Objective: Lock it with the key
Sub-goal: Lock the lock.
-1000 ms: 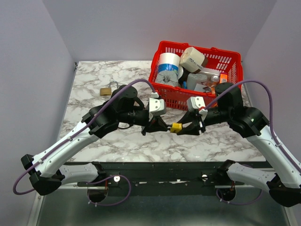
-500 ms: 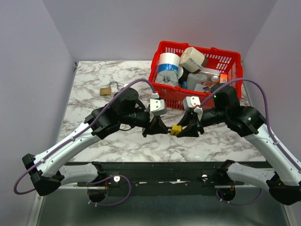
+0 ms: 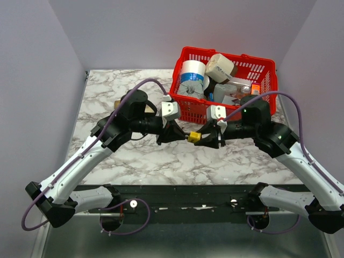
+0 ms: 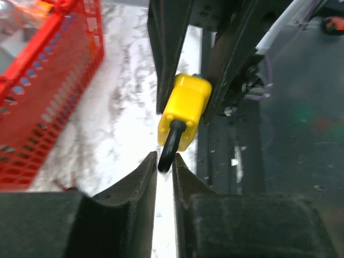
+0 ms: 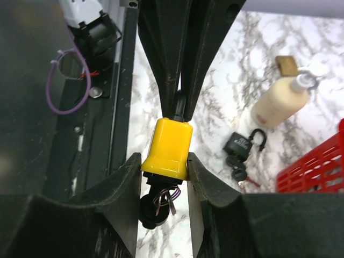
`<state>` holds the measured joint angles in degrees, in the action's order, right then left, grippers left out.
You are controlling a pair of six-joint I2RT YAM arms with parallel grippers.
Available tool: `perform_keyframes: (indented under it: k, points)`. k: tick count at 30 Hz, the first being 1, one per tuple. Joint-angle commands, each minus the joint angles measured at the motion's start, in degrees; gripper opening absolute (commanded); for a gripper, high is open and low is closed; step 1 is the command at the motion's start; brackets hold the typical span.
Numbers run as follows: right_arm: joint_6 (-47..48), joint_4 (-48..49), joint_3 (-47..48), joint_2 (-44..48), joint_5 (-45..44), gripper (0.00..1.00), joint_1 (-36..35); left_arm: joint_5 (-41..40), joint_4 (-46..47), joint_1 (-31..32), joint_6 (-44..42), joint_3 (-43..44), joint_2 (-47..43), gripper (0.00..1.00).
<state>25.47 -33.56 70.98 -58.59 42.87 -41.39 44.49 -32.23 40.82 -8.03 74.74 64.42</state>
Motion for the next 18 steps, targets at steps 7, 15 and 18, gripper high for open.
perform_keyframes:
  k: [7,15,18]
  points:
    - [0.72,8.51,1.44,5.06,-3.06,0.01,-0.45,-5.90,-12.25,-7.77,-8.25,7.61,-7.20,0.74]
    - [-7.18,22.56,-1.10,5.15,-10.95,0.01,-0.36,-11.72,9.27,-9.96,26.81,0.77,-10.20,0.89]
    - [-9.20,27.22,-0.67,3.66,-12.02,0.01,-0.45,-8.46,16.74,-11.28,38.04,-2.31,-9.23,0.94]
